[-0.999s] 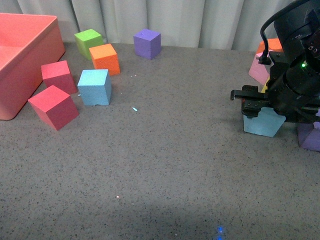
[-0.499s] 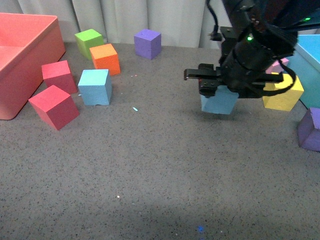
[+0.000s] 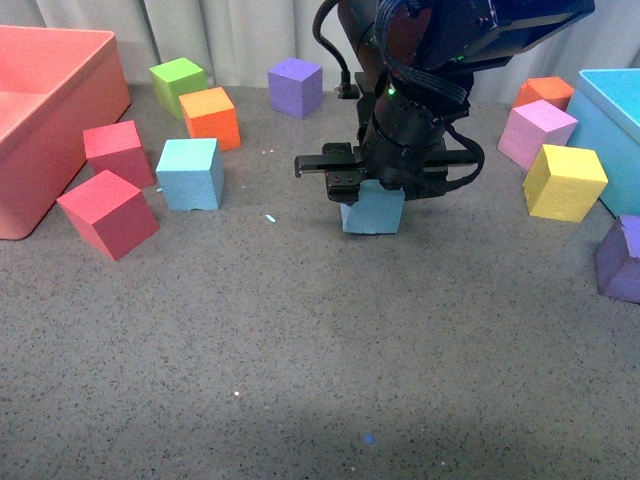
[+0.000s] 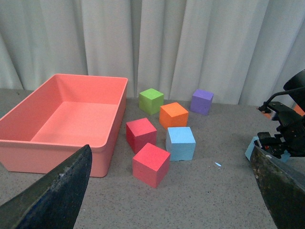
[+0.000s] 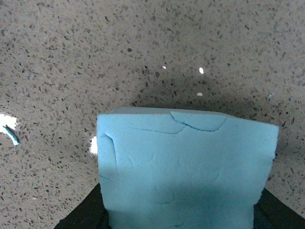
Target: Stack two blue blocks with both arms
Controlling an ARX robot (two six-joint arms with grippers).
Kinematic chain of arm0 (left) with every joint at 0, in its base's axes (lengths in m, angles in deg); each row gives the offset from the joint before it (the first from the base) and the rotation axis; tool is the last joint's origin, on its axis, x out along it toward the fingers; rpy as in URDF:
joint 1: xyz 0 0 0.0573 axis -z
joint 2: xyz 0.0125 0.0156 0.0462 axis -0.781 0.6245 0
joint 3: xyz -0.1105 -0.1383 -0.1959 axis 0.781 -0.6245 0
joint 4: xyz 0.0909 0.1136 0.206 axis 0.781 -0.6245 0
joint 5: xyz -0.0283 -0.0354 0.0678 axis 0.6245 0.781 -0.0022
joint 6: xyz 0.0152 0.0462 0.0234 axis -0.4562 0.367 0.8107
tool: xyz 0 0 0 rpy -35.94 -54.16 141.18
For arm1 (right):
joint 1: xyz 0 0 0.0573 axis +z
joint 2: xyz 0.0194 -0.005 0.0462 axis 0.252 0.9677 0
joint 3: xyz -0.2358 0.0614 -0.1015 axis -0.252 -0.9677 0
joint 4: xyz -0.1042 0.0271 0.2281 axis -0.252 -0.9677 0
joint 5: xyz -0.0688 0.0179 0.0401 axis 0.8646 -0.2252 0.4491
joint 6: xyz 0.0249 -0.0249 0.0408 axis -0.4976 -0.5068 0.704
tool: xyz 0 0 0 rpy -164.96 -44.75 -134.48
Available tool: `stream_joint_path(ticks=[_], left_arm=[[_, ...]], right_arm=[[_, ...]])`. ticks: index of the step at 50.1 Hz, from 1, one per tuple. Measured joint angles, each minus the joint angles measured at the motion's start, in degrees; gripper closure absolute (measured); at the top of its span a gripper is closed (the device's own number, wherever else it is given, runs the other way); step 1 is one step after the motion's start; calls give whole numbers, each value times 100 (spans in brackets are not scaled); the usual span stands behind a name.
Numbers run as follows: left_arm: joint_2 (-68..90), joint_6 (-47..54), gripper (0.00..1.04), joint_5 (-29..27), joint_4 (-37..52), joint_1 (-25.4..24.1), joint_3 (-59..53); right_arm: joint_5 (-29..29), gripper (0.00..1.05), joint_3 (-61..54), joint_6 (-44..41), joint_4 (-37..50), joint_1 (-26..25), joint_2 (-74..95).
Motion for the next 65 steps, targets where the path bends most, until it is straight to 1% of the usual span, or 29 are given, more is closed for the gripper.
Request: stream_joint_path(ticks=[5,7,10,12,14,18,23,27,31,32,33,34,35,37,38,40,42,44,45,47,49,52,58,65], left_arm=[[0,0,7,0,0,0,0],[0,0,7,0,0,0,0],[0,0,7,0,0,0,0],[0,0,7,0,0,0,0],[0,0,7,0,0,0,0],[0,0,7,0,0,0,0],[0,0,7,0,0,0,0],[0,0,7,0,0,0,0],[0,0,7,0,0,0,0],[0,0,7,0,0,0,0],[0,0,7,4,0,0,0],[0,0,7,4,0,0,0],[0,0,7,2,0,0,0],[0,0,7,15,0,0,0],[0,0,7,13,0,0,0],[0,0,7,2,0,0,0],[0,0,7,-2,0,0,0],[0,0,7,-2,0,0,0],[0,0,7,-2,0,0,0],[0,0,7,0,0,0,0],[0,0,7,0,0,0,0],[0,0,7,2,0,0,0],[0,0,7,2,0,0,0],[0,0,7,-2,0,0,0]], right_arm=[[0,57,111,-61,-46,24,48],[0,54,127,-76,-50,26,55],[-11,44,136,-74,-46,33,57],[-11,41,136,-76,-44,35,57],[-11,32,133,-74,4,39,57],[-22,23,101,-79,103,48,35],[44,8,-144,-179,389,72,-142],[90,10,-420,-269,566,74,-455],[245,10,-769,-315,1014,74,-929],[374,11,-841,-380,1202,76,-986],[737,14,-1117,-535,1888,76,-1106],[824,16,-1266,-570,2223,74,-1158],[1204,19,-1537,-754,2828,66,-1246],[1679,27,-2286,-1029,4188,20,-1478],[1690,28,-2378,-1054,4334,13,-1506],[1696,35,-3121,-1209,5536,-83,-1714],[1659,42,-3716,-1290,6546,-184,-1873],[1611,46,-4122,-1357,7267,-267,-2000],[1563,50,-4489,-1381,7851,-354,-2146],[1478,59,-5073,-1432,8568,-509,-2527],[1410,65,-5359,-1458,8824,-608,-2767],[1266,79,-6037,-1493,9117,-855,-3362],[881,104,-7099,-1528,9219,-1139,-4081],[575,104,-7829,-1537,8863,-1399,-5128]])
